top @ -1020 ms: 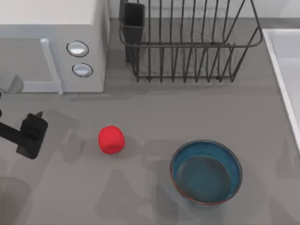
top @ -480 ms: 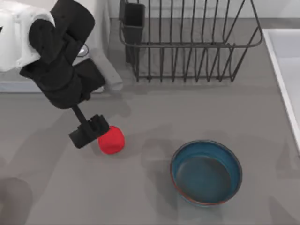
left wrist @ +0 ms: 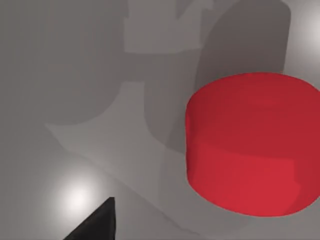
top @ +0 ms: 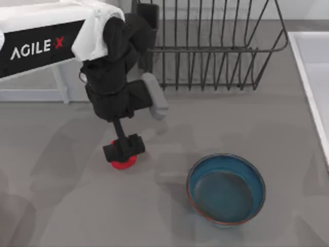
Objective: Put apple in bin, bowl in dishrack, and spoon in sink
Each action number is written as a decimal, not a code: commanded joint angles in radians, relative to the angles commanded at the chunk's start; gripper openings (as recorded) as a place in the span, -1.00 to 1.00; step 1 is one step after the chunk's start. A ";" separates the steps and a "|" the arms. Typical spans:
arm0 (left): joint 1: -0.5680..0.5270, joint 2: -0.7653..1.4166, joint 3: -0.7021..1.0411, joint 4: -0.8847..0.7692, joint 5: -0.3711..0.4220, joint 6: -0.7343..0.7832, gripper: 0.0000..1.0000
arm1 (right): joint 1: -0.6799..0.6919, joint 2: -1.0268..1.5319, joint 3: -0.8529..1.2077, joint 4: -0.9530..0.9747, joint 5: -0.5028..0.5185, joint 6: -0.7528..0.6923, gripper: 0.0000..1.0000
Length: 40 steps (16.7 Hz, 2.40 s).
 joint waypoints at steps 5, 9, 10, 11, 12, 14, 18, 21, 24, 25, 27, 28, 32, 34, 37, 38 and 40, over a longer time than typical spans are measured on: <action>0.004 -0.001 -0.006 0.006 0.000 0.000 1.00 | 0.000 0.000 0.000 0.000 0.000 0.000 1.00; 0.003 0.042 -0.073 0.118 0.000 0.002 1.00 | 0.000 0.000 0.000 0.000 0.000 0.000 1.00; 0.003 0.057 -0.095 0.161 0.000 0.003 1.00 | 0.000 0.000 0.000 0.000 0.000 0.000 1.00; 0.003 0.071 -0.117 0.197 0.001 0.003 1.00 | 0.000 0.000 0.000 0.000 0.000 0.000 1.00; 0.003 0.083 -0.135 0.224 0.001 0.003 1.00 | 0.000 0.000 0.000 0.000 0.000 0.000 1.00; 0.003 0.096 -0.150 0.246 0.001 0.004 1.00 | 0.000 0.000 0.000 0.000 0.000 0.000 1.00; 0.003 0.096 -0.150 0.246 0.001 0.004 0.85 | 0.000 0.000 0.000 0.000 0.000 0.000 1.00; 0.003 0.096 -0.150 0.246 0.001 0.004 0.40 | 0.000 0.000 0.000 0.000 0.000 0.000 1.00; 0.003 0.096 -0.150 0.246 0.001 0.004 -0.06 | 0.000 0.000 0.000 0.000 0.000 0.000 1.00; 0.003 0.096 -0.150 0.246 0.001 0.004 -0.21 | 0.000 0.000 0.000 0.000 0.000 0.000 1.00; 0.003 0.096 -0.150 0.246 0.001 0.004 -0.51 | 0.000 0.000 0.000 0.000 0.000 0.000 1.00; 0.003 0.096 -0.150 0.246 0.001 0.004 -0.66 | 0.000 0.000 0.000 0.000 0.000 0.000 1.00; 0.003 0.096 -0.150 0.246 0.001 0.004 -1.00 | 0.000 0.000 0.000 0.000 0.000 0.000 1.00; 0.003 0.096 -0.150 0.246 0.001 0.004 -1.00 | 0.000 0.000 0.000 0.000 0.000 0.000 1.00; 0.003 0.096 -0.150 0.246 0.001 0.004 -1.00 | 0.000 0.000 0.000 0.000 0.000 0.000 1.00; 0.003 0.096 -0.150 0.246 0.001 0.004 -1.00 | 0.000 0.000 0.000 0.000 0.000 0.000 1.00; 0.002 0.075 -0.145 0.229 0.011 -0.002 -1.00 | 0.000 0.000 0.000 0.000 0.000 0.000 1.00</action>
